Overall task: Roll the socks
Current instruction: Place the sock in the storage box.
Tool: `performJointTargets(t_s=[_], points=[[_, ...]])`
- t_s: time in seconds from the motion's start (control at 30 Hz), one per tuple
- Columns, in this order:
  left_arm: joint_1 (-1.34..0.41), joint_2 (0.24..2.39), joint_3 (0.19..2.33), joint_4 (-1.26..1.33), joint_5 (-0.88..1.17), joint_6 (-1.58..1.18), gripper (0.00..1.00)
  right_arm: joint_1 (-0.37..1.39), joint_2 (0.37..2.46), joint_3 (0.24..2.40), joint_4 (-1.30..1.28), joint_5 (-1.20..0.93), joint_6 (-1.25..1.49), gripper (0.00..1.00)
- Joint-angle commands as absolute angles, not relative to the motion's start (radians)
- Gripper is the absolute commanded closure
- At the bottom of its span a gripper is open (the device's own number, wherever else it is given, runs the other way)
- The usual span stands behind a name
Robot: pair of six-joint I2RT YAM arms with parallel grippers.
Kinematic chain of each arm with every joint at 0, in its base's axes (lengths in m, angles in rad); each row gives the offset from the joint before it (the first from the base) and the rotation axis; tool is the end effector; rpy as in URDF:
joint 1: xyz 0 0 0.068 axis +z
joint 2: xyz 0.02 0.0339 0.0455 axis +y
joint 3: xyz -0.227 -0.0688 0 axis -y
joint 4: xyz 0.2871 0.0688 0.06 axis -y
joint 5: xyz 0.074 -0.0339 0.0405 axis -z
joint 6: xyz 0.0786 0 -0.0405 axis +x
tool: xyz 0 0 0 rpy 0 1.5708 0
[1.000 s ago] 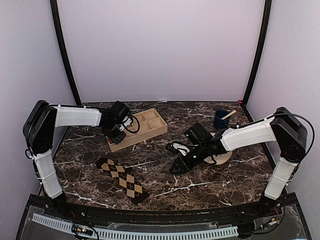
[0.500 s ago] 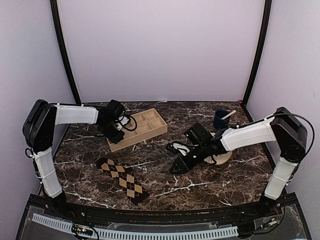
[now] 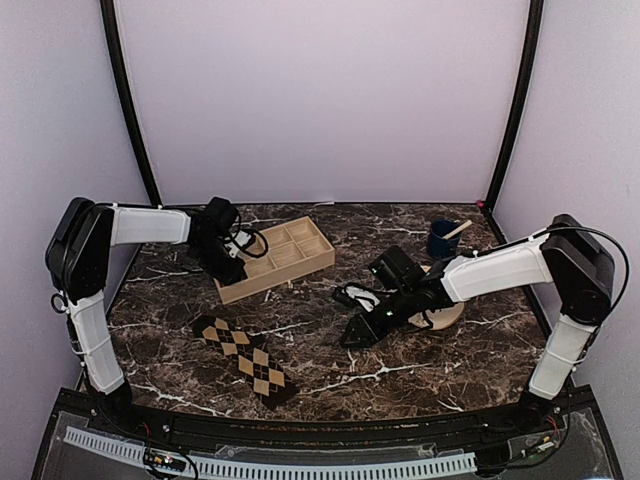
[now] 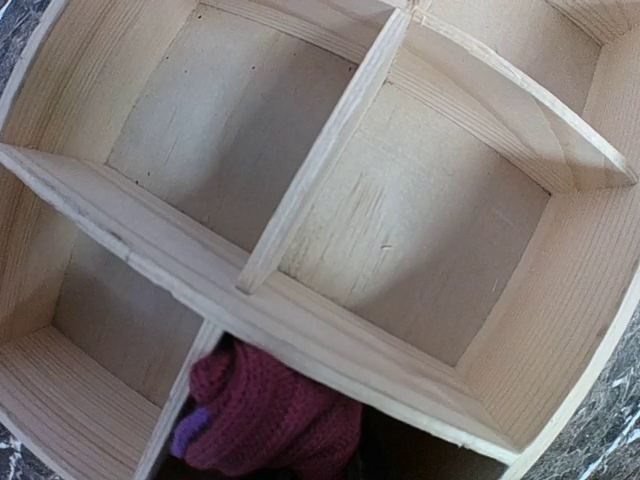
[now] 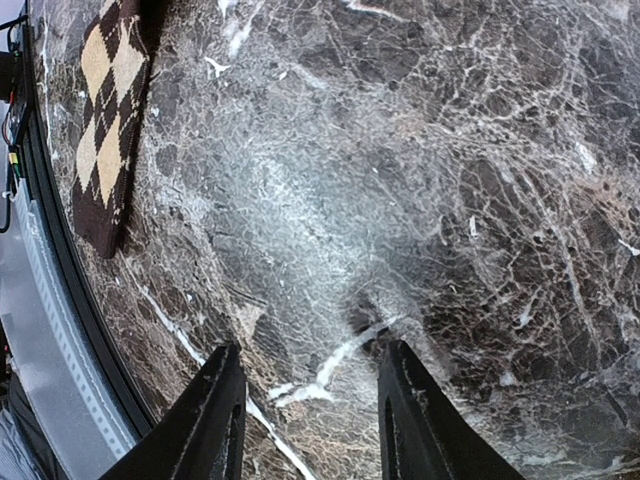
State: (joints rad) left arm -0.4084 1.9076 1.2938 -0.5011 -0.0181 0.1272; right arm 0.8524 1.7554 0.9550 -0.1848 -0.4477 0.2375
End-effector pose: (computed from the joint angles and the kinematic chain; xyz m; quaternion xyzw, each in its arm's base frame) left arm 0.3965 -0.1700 0.0744 0.2558 0.9399 -0.0229 0.2250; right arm 0.2276 0.3120 0.0517 -0.3436 0.8704 0.3276 0.1305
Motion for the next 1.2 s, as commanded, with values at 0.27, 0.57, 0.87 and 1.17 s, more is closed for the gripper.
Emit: performJointTargets(t_s=[0.27, 0.57, 0.87, 1.17], points=[[-0.369, 1.913, 1.299, -0.618, 0.054, 0.069, 0.68, 0.857, 1.741, 0.989, -0.200, -0.426, 0.236, 0.58], [-0.362, 1.869, 1.312, -0.644, 0.072, 0.056, 0.55, 0.867, 1.728, 0.986, -0.205, -0.411, 0.238, 0.58], [-0.359, 1.819, 1.329, -0.657, 0.083, 0.041, 0.51, 0.876, 1.724, 0.988, -0.210, -0.401, 0.238, 0.58], [-0.358, 1.754, 1.354, -0.665, 0.085, 0.027, 0.51, 0.884, 1.724, 0.994, -0.211, -0.393, 0.241, 0.58]])
